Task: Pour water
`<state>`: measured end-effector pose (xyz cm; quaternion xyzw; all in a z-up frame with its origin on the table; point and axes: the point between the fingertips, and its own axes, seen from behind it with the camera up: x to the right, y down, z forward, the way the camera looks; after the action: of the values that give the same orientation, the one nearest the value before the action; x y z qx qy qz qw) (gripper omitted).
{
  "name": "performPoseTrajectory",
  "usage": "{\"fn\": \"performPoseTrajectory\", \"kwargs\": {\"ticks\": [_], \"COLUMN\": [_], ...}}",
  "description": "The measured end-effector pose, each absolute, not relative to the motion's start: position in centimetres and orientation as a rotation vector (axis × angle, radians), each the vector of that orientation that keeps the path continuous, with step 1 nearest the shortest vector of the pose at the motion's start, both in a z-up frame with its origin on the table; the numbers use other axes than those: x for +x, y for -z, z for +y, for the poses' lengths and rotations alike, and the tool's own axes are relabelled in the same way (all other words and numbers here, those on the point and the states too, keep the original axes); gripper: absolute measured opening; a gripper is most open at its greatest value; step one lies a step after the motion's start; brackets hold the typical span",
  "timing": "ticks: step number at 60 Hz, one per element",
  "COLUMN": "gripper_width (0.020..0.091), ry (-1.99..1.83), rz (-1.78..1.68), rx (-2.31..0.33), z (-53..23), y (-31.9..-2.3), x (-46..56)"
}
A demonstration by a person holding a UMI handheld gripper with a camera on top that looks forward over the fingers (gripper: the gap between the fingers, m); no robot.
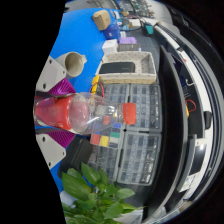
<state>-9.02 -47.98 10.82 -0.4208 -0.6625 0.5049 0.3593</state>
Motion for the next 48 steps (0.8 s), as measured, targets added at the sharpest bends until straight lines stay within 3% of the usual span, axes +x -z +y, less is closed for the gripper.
{"fn": "performPoseTrajectory", "kwargs": {"ticks": [12, 21, 33, 35, 39, 48], "gripper_width": [0.0439, 0.0426, 0.0574, 0.0696, 0.077, 0.0771], "ry": [-1.379, -1.429, -1.424, -1.4, -1.391, -1.338], "rz": [-1.634, -1.568, -1.594, -1.618, -1.627, -1.621], "rx": [-1.124, -1.094, -1.117, -1.149, -1.176, -1.179], "z": [-48.4, -48.3, -48.0, -47.7, -47.4, -45.8], "y": [-9.4, -9.9, -9.3, -8.6, -8.3, -8.1], "x": [-9.5, -9.4, -9.1, -9.1, -8.6, -5.7]}}
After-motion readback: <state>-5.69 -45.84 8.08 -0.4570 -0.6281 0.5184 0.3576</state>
